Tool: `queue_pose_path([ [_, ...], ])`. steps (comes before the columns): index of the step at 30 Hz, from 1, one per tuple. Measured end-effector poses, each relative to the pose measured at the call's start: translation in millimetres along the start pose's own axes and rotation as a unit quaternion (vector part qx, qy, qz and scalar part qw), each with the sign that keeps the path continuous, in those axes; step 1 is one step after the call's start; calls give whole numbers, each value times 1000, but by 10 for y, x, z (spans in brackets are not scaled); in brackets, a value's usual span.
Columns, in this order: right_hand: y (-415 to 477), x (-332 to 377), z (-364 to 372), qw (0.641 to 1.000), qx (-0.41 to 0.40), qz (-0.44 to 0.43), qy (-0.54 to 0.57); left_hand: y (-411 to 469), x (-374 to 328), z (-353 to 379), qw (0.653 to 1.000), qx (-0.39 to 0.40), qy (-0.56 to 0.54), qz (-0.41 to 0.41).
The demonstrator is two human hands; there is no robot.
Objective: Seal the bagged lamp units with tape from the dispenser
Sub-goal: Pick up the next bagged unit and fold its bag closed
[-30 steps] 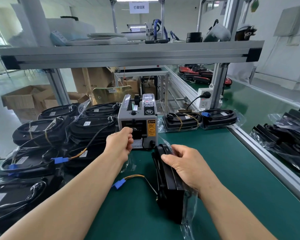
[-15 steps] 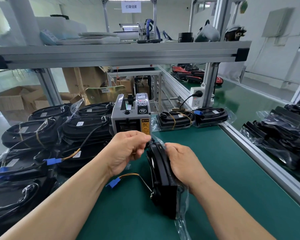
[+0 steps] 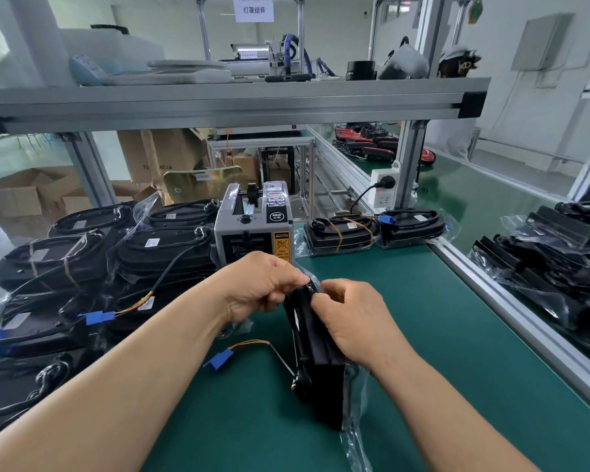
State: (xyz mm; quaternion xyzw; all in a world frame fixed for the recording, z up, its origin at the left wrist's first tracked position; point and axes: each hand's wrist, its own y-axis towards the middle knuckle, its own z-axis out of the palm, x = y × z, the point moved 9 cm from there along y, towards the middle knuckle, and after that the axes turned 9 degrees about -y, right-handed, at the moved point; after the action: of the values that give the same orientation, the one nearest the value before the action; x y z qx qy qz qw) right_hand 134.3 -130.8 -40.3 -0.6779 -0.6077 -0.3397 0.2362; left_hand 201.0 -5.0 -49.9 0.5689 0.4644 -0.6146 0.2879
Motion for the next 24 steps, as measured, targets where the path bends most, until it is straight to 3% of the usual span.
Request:
queue_pose_path([
  [10,18,-14,-4,1000,-9,-7,3,61,-32,3,996,47,71,-35],
  [24,24,-18,6,1000,-9,-24,12,157,-59,-9,995,35,97,-3],
])
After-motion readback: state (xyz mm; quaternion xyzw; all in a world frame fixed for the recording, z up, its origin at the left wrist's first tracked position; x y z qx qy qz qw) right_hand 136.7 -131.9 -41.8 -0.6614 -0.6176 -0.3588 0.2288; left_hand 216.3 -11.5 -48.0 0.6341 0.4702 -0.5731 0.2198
